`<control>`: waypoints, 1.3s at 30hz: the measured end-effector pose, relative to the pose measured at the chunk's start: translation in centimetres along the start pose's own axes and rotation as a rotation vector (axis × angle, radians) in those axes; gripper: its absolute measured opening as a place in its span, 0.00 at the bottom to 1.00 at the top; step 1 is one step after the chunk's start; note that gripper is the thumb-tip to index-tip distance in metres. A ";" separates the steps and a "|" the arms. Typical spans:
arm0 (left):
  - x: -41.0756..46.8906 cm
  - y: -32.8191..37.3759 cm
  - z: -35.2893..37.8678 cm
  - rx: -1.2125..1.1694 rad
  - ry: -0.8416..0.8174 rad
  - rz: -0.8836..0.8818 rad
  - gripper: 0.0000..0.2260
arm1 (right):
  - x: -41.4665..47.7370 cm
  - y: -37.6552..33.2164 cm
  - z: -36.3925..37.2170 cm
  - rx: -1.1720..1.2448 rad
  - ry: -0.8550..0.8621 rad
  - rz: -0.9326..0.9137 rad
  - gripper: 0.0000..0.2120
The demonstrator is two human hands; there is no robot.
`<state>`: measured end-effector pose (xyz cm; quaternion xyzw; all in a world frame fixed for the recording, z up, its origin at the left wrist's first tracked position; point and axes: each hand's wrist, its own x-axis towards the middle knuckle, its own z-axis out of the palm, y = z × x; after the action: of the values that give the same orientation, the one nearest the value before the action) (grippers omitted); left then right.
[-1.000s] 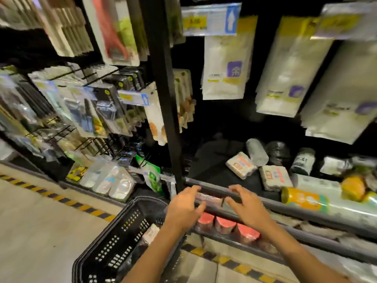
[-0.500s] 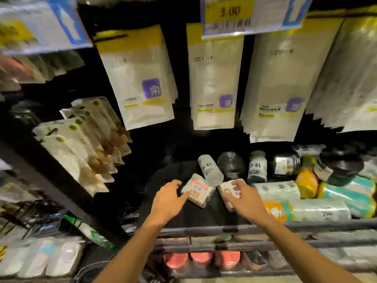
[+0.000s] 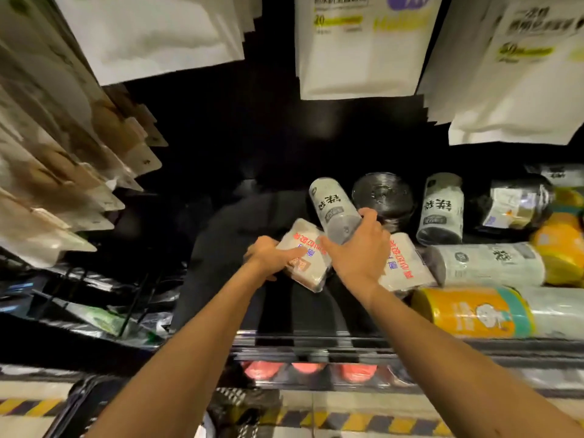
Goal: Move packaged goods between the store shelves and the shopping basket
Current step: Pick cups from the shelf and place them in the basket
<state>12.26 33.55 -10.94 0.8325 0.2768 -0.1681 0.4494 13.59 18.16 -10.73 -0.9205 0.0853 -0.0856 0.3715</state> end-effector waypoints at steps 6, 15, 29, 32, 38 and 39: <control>-2.4 0.1 0.1 -0.459 -0.176 -0.149 0.12 | -0.1 0.4 -0.6 0.168 -0.014 -0.001 0.29; -9.4 -1.9 -2.0 -0.704 0.002 -0.145 0.13 | -3.8 -1.1 -6.5 0.274 -0.103 -0.128 0.28; -29.5 -11.2 -8.7 -1.053 0.195 -0.127 0.09 | -19.1 -9.0 -17.8 0.373 -0.323 -0.377 0.27; -32.8 -15.2 -10.2 -1.136 0.257 -0.158 0.07 | -22.9 -9.9 -17.5 0.396 -0.368 -0.398 0.28; -38.2 -22.3 -14.1 -1.300 0.409 -0.214 0.14 | -29.1 -13.0 -13.8 0.378 -0.512 -0.416 0.29; -38.8 -23.5 -14.7 -1.316 0.445 -0.229 0.11 | -30.0 -13.7 -12.9 0.368 -0.547 -0.423 0.29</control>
<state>-32.37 44.28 2.09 0.3682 0.4922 0.1622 0.7719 -17.09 25.80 5.17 -0.8245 -0.2253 0.0742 0.5137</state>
